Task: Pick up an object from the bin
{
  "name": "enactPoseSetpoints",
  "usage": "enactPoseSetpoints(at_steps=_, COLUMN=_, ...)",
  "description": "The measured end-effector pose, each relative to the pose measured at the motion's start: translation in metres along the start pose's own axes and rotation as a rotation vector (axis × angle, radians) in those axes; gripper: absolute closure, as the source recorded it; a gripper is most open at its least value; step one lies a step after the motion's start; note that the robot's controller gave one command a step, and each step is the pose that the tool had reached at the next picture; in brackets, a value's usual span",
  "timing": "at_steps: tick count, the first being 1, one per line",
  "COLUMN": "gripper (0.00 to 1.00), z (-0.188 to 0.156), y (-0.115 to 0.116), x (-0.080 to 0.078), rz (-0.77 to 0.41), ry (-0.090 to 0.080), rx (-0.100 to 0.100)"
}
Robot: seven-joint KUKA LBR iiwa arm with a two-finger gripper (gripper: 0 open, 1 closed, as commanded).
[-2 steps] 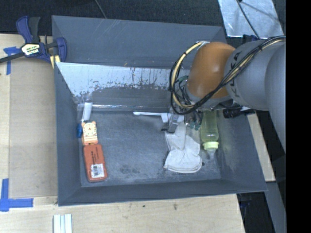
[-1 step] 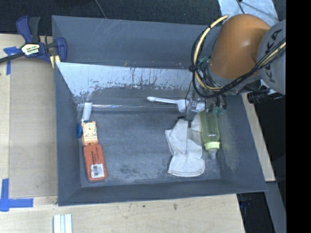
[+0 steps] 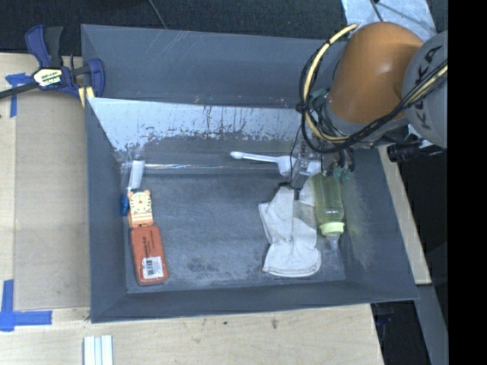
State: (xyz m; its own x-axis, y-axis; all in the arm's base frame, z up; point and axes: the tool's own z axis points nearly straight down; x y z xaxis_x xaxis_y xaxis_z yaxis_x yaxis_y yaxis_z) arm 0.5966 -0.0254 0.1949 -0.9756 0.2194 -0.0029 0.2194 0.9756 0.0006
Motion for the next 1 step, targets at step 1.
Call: enactPoseSetpoints(at_steps=1, gripper=1.0, z=-0.0454, y=-0.0162, x=-0.0075, rz=0.008, ry=0.006, rx=0.0)
